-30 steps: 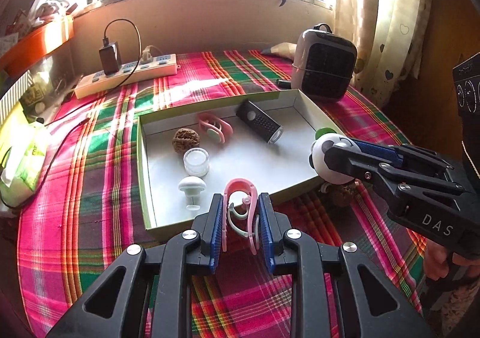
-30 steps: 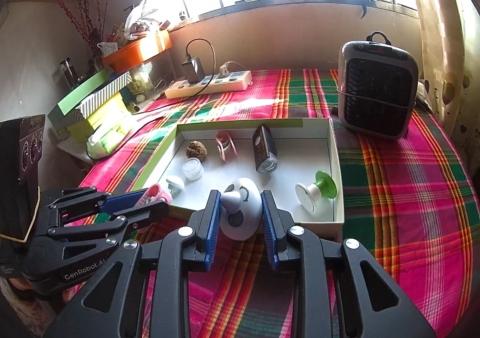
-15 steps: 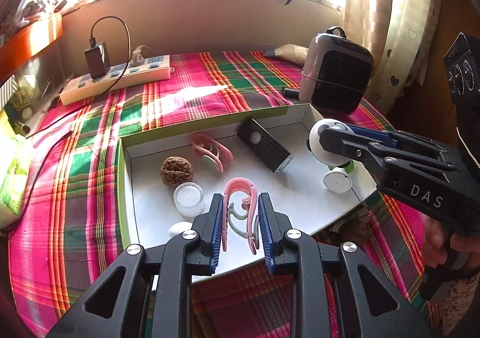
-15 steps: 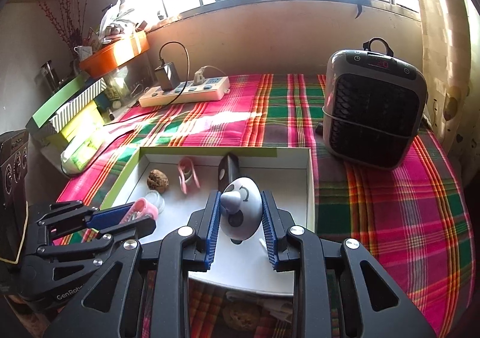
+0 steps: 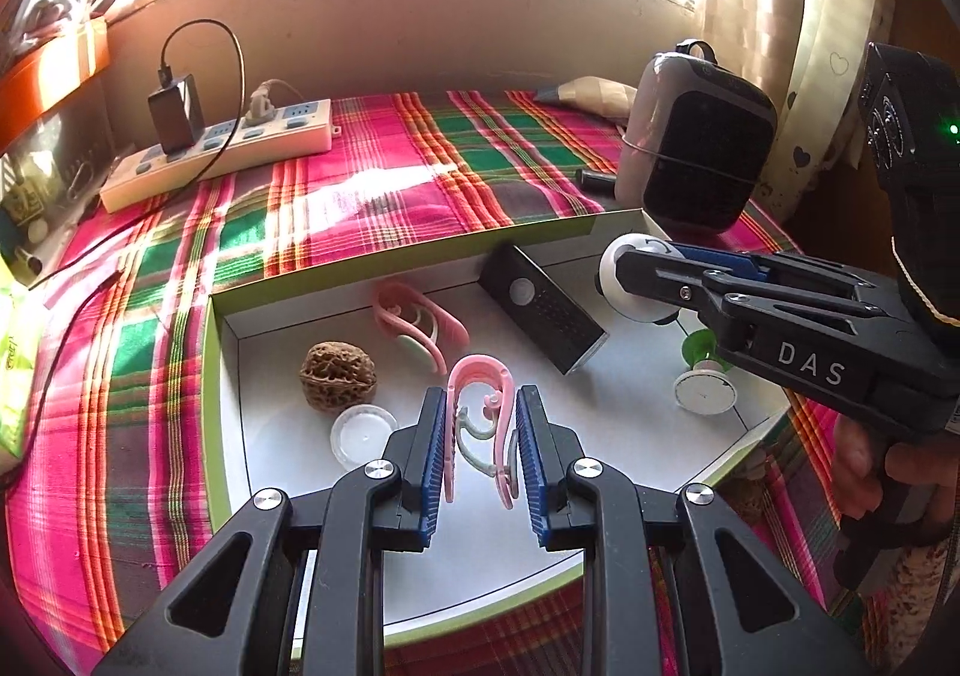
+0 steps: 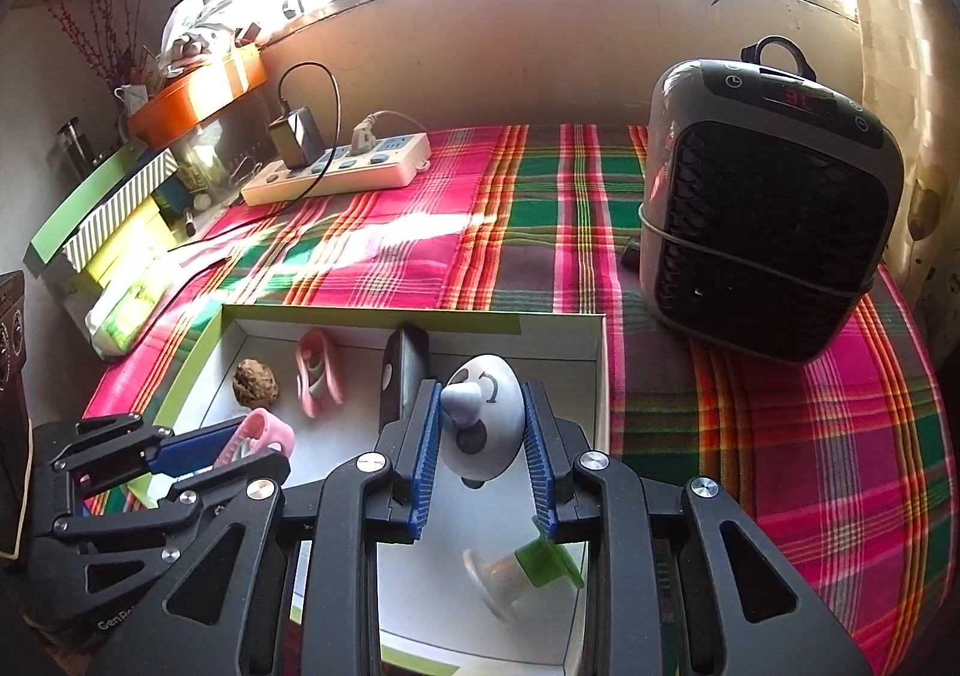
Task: Organize objects
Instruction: 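Carry the egg toy with the right tool while the left tool carries the pink clip into the box, then open the right tool to release the egg toy while the left tool releases the pink clip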
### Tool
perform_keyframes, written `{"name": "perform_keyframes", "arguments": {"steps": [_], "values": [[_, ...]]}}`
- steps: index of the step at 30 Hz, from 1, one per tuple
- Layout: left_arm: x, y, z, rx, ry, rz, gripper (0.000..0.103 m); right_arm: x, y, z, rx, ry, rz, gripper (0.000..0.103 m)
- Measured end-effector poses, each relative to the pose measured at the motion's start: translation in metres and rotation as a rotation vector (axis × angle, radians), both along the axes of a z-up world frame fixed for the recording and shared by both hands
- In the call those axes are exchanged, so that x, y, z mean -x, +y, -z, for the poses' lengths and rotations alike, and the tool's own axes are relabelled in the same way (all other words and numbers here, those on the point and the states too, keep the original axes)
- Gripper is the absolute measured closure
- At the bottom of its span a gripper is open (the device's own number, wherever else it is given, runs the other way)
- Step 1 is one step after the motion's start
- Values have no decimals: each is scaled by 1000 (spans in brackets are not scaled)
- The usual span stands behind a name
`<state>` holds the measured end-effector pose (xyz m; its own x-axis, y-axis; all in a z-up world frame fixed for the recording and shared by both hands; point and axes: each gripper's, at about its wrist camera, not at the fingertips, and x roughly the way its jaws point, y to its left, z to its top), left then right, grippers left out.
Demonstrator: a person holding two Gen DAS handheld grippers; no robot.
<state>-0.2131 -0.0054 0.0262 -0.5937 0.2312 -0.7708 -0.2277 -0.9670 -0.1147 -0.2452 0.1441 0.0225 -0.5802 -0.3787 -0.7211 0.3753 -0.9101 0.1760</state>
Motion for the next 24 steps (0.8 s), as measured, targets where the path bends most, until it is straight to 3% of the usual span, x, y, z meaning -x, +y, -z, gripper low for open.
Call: {"name": "perform_keyframes", "arguments": {"steps": [24], "values": [[19,6,18,8,-45,-10,82,27,-7,17,-37,-42,-6,75]]}}
